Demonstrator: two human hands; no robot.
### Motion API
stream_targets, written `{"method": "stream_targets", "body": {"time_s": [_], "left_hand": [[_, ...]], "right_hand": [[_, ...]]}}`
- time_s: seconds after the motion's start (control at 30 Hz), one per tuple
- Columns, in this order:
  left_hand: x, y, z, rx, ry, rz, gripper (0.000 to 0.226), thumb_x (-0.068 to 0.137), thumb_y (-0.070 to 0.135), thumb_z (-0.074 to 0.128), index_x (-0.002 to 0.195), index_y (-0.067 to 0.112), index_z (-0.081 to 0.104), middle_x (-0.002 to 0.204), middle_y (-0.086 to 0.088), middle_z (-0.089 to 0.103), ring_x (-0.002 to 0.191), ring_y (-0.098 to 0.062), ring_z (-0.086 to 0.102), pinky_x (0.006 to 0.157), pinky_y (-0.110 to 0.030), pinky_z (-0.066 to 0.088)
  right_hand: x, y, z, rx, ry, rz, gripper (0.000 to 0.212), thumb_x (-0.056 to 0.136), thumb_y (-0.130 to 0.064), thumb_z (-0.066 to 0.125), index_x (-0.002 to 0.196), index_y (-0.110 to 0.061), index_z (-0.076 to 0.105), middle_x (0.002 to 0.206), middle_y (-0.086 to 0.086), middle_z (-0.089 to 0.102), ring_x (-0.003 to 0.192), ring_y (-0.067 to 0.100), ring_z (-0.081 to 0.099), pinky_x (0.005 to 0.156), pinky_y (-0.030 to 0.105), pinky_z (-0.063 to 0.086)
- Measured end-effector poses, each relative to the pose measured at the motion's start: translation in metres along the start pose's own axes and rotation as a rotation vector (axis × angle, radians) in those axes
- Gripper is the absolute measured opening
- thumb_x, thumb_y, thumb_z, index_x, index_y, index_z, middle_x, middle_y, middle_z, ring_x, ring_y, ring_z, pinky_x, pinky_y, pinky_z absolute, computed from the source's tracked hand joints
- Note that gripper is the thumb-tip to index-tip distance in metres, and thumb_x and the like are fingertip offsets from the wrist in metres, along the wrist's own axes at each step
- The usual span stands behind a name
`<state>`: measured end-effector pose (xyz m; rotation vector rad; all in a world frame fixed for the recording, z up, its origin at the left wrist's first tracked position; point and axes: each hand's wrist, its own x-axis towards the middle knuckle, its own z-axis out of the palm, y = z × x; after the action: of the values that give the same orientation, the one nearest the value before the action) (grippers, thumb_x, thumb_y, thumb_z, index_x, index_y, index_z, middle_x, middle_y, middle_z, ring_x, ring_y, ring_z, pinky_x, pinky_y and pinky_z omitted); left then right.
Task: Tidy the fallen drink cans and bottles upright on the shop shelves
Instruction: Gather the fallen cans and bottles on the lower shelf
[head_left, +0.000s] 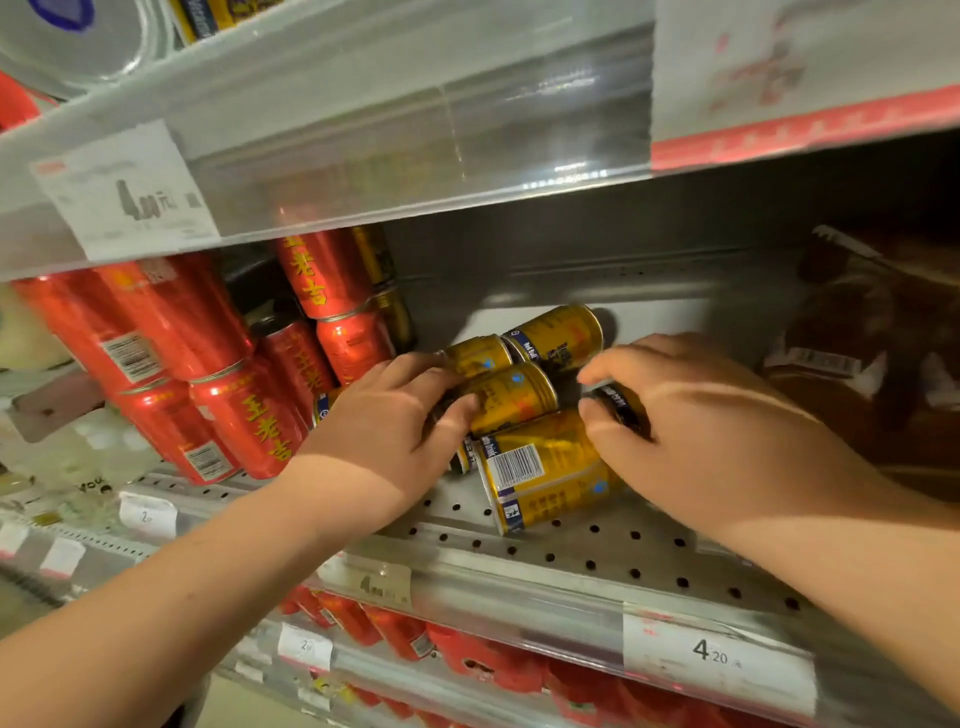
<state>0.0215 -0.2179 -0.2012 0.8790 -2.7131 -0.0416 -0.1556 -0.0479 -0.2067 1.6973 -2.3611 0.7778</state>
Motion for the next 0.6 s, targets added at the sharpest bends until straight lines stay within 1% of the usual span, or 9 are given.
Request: {"method": "stream_targets", "body": {"time_s": [0.1, 0.23, 0.33, 0.43, 0.5, 0.57, 0.6], "left_hand": [[-0.001, 0.002, 0.001, 0.002, 0.005, 0.005, 0.065, 0.094, 0.059, 0.029, 0.136, 0.021, 0.061, 0.142, 0.005, 0.053, 0.134, -0.018, 0.046, 0.114, -0.035, 0.035], [0.0, 0.008, 0.0, -0.016, 0.029, -0.002, 0.064, 0.094, 0.058, 0.033, 0.133, 0.017, 0.064, 0.136, 0.001, 0.057, 0.13, -0.02, 0.051, 0.112, -0.039, 0.039], [-0.001, 0.012, 0.002, -0.027, 0.044, -0.017, 0.063, 0.093, 0.058, 0.034, 0.131, 0.018, 0.064, 0.134, 0.001, 0.058, 0.128, -0.02, 0.052, 0.111, -0.039, 0.04], [-0.003, 0.014, 0.002, -0.034, 0.035, -0.046, 0.065, 0.093, 0.061, 0.032, 0.133, 0.021, 0.062, 0.135, 0.005, 0.057, 0.128, -0.017, 0.051, 0.11, -0.034, 0.039], [-0.003, 0.016, 0.0, -0.045, 0.033, -0.059, 0.065, 0.093, 0.062, 0.032, 0.134, 0.022, 0.061, 0.134, 0.005, 0.056, 0.128, -0.016, 0.051, 0.109, -0.035, 0.041], [-0.004, 0.022, -0.003, -0.074, 0.054, -0.072, 0.064, 0.091, 0.063, 0.032, 0.133, 0.024, 0.061, 0.131, 0.007, 0.056, 0.124, -0.015, 0.052, 0.104, -0.034, 0.043], [-0.006, 0.026, -0.005, -0.097, 0.076, -0.077, 0.064, 0.09, 0.063, 0.032, 0.132, 0.026, 0.062, 0.128, 0.009, 0.056, 0.119, -0.014, 0.053, 0.097, -0.031, 0.044]], "right_hand": [[-0.004, 0.004, 0.002, 0.011, 0.063, -0.027, 0.037, 0.092, -0.049, 0.035, 0.114, -0.035, 0.061, 0.103, -0.008, 0.061, 0.096, 0.015, 0.054, 0.082, 0.033, 0.046], [-0.005, 0.009, 0.001, 0.062, 0.115, -0.056, 0.034, 0.093, -0.048, 0.035, 0.106, -0.034, 0.063, 0.094, -0.01, 0.059, 0.086, 0.012, 0.054, 0.073, 0.031, 0.046], [-0.007, 0.012, 0.001, 0.076, 0.128, -0.079, 0.03, 0.096, -0.046, 0.038, 0.103, -0.033, 0.064, 0.093, -0.011, 0.059, 0.085, 0.01, 0.054, 0.074, 0.031, 0.048], [-0.009, 0.016, -0.001, 0.101, 0.108, -0.088, 0.029, 0.098, -0.046, 0.039, 0.106, -0.033, 0.063, 0.097, -0.011, 0.058, 0.088, 0.01, 0.055, 0.079, 0.031, 0.048], [-0.009, 0.015, -0.002, 0.102, 0.087, -0.093, 0.026, 0.098, -0.046, 0.04, 0.108, -0.033, 0.061, 0.098, -0.012, 0.056, 0.089, 0.009, 0.054, 0.08, 0.03, 0.047], [-0.011, 0.016, -0.006, 0.098, 0.069, -0.088, 0.025, 0.099, -0.045, 0.041, 0.111, -0.034, 0.059, 0.101, -0.013, 0.056, 0.092, 0.008, 0.053, 0.081, 0.029, 0.044], [-0.012, 0.017, -0.009, 0.097, 0.058, -0.081, 0.024, 0.098, -0.045, 0.041, 0.113, -0.035, 0.058, 0.104, -0.014, 0.055, 0.093, 0.007, 0.052, 0.08, 0.028, 0.042]]}}
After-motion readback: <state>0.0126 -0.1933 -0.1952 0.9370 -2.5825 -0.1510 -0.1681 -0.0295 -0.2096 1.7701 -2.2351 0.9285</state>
